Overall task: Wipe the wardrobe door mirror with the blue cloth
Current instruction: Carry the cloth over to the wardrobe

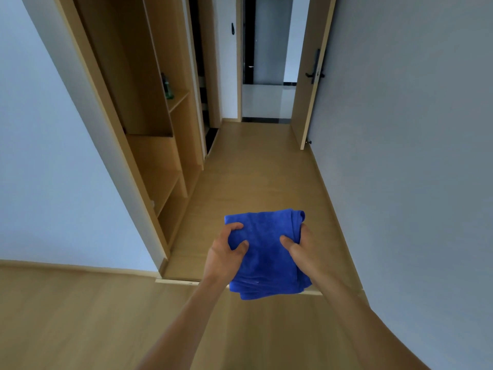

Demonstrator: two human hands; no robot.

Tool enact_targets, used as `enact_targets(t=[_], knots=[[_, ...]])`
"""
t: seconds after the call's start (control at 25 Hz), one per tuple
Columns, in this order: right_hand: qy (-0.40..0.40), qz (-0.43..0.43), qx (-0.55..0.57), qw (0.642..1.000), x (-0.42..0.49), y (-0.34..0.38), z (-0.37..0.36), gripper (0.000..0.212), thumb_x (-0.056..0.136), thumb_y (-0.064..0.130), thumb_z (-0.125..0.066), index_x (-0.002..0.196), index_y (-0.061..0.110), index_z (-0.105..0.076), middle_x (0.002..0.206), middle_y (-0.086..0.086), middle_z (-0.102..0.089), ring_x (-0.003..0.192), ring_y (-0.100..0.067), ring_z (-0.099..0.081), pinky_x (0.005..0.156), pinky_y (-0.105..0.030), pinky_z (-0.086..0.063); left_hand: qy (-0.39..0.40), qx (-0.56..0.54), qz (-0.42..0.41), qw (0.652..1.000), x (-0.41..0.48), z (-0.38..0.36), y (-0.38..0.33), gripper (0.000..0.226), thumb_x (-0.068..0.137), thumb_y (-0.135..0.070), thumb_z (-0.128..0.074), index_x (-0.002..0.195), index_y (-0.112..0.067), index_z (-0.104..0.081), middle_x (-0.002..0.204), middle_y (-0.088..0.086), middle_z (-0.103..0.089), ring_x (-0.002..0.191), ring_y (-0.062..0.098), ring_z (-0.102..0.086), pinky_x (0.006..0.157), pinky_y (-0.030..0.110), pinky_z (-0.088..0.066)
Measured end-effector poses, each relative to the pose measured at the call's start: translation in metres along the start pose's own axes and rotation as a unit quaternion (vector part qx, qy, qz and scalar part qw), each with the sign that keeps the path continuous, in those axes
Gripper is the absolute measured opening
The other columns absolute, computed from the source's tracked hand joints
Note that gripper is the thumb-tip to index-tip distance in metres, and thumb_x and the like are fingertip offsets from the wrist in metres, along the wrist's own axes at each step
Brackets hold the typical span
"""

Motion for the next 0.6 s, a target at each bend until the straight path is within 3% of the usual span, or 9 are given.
enact_targets(t=[0.12, 0.28, 0.48, 0.6], knots=[[0.005, 0.001, 0.015, 1.000, 0.052, 0.018, -0.025, 0.014, 0.096, 0.017, -0.060, 0.110, 0.016, -0.056, 0.102, -0.010, -0.068, 0.083, -0.015, -0.064, 0.062, -0.017, -0.047, -0.006, -0.004, 0.004, 1.000, 0.063, 0.013, 0.003, 0.031, 0.095, -0.022, -0.066, 0.118, -0.041, -0.058, 0.083, -0.021, -0.057, 0.069, 0.000, -0.053, 0.077, 0.038, -0.058], [0.001, 0.013, 0.039, 0.999, 0.104, 0.040, -0.047, 0.018, 0.092, 0.016, -0.064, 0.108, 0.023, -0.057, 0.101, -0.005, -0.069, 0.082, -0.010, -0.066, 0.060, -0.014, -0.050, -0.005, -0.013, 0.001, 1.000, 0.124, 0.024, 0.003, 0.029, 0.096, -0.023, -0.065, 0.118, -0.040, -0.059, 0.079, -0.019, -0.057, 0.066, -0.001, -0.050, 0.076, 0.041, -0.058], [-0.001, 0.027, 0.042, 0.999, 0.163, 0.059, -0.057, 0.026, 0.091, 0.018, -0.067, 0.114, 0.023, -0.058, 0.104, 0.002, -0.069, 0.093, -0.013, -0.067, 0.075, -0.027, -0.055, 0.000, -0.015, -0.010, 1.000, 0.187, 0.031, -0.003, 0.030, 0.096, -0.022, -0.066, 0.119, -0.040, -0.059, 0.083, -0.022, -0.059, 0.065, -0.004, -0.053, 0.068, 0.023, -0.054], [0.004, 0.032, 0.054, 0.998, 0.202, 0.065, -0.060, 0.022, 0.092, 0.018, -0.067, 0.109, 0.028, -0.058, 0.103, 0.004, -0.068, 0.090, -0.009, -0.067, 0.071, -0.021, -0.052, -0.001, -0.008, -0.011, 1.000, 0.224, 0.029, -0.007, 0.030, 0.096, -0.024, -0.066, 0.120, -0.040, -0.059, 0.086, -0.023, -0.058, 0.067, -0.005, -0.054, 0.069, 0.022, -0.054]])
Point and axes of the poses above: each hand's wrist, its own x-axis towards the middle knuckle, its own z-axis out of the back of the hand, y = z × x, the point moved 9 cm from there along x, towards the middle knuckle
